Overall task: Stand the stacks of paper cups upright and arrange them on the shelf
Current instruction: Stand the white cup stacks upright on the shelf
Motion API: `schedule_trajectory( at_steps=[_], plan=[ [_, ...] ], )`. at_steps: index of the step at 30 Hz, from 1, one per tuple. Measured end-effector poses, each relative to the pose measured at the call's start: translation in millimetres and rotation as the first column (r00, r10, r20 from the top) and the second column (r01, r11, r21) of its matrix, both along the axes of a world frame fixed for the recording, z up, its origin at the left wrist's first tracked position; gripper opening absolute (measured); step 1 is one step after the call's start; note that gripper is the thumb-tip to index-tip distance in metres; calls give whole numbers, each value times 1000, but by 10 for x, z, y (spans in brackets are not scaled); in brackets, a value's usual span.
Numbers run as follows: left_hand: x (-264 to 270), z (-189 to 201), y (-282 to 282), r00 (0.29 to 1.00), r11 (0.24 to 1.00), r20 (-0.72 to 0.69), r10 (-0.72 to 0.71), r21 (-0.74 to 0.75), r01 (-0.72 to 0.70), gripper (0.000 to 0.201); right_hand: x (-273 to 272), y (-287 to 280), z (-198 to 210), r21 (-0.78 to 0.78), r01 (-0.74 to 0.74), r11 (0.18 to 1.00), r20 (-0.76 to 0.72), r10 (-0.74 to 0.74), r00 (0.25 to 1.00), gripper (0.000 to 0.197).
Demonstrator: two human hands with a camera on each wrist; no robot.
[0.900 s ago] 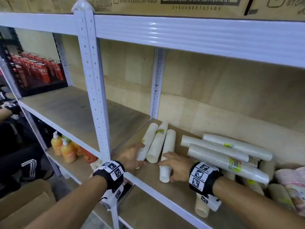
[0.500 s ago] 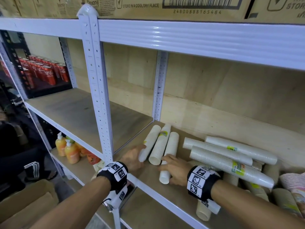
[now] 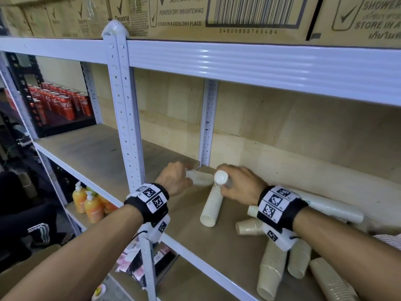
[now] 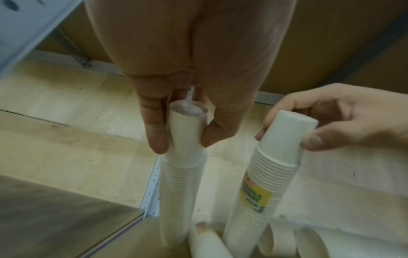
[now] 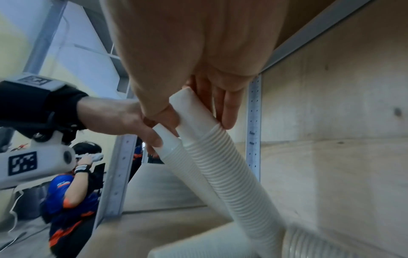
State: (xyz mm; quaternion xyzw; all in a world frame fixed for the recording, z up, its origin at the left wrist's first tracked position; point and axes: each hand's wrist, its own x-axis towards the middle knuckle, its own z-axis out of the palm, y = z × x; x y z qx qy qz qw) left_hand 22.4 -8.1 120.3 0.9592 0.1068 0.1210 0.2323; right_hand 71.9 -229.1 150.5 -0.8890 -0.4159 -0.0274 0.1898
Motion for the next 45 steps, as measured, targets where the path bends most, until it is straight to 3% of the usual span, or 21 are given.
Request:
schedule_trajectory(
  at_steps=[6,13,22,31,37,45],
  plan=[
    [282,344,-58,985,997,170,-22,-62,33,41,213,-23,567,197,128,972,47,-139,989,37],
    [650,678,-56,979,994,199,-42,-94,62,41,470,142,1000,365,153,918,30,-177,984,33],
    [927,999,-15,987,995,145,-72,-63,81,44,817,576,785,347,266,899,-69,-258,964,31],
    [1112,976,100,991,994,99,-90,-55,96,48,1134,675,443,274,336,901,-181,-295,938,31],
    [1245,914,152,990,987,62,-125,-96,130,46,1255,734,439,257,313,914,-176,-274,945,39],
    [1319,935,134,982,973,28,-189,-130,191,44,1374,801,448,213,259,942,-74,-249,966,31]
  ],
)
